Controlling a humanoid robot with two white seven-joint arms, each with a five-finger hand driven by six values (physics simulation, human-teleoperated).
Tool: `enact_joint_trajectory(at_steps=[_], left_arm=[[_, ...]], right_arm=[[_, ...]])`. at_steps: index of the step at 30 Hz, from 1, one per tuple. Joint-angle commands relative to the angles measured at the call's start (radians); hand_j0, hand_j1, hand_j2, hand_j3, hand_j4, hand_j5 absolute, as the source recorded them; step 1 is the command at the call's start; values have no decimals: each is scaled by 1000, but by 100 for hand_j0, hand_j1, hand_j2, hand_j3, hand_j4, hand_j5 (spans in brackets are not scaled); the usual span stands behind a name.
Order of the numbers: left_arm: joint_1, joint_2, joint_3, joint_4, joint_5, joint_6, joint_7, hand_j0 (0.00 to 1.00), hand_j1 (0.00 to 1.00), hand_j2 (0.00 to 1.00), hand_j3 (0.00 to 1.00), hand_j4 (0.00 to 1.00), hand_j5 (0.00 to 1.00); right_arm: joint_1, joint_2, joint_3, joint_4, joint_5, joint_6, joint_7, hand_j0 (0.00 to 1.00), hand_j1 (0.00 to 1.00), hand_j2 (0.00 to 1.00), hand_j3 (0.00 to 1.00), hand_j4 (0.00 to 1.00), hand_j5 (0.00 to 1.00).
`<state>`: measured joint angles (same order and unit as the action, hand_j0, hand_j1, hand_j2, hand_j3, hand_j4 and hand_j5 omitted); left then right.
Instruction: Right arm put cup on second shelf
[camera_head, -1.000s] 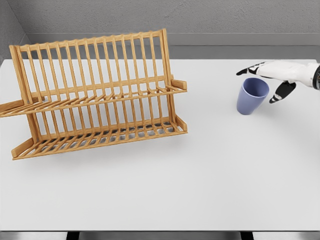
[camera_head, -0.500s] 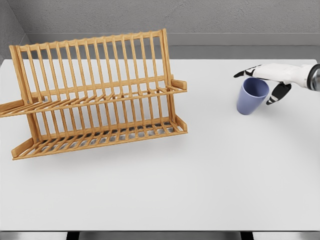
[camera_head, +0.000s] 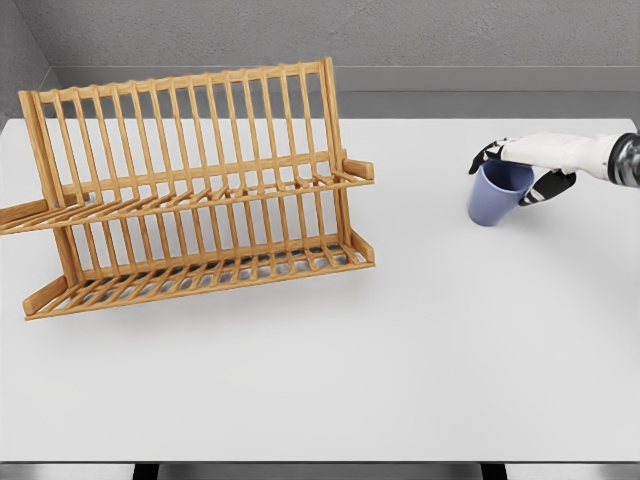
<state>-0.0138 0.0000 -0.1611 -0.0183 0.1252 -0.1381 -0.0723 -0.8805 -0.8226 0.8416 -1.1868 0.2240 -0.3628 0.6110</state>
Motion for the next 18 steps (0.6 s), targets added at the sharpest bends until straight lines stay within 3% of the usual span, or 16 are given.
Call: enact_joint_trajectory(at_steps=[1, 18], left_arm=[[0, 0, 0, 0, 1, 0, 0, 100, 100, 100, 100, 100, 100], [0, 0, 0, 0, 1, 0, 0, 100, 100, 100, 100, 100, 100]], right_arm=[[-2, 0, 2, 0, -5, 1, 0, 63, 63, 63, 63, 63, 63], [-61, -7, -15, -11, -2, -8, 0, 63, 63, 63, 63, 63, 63]])
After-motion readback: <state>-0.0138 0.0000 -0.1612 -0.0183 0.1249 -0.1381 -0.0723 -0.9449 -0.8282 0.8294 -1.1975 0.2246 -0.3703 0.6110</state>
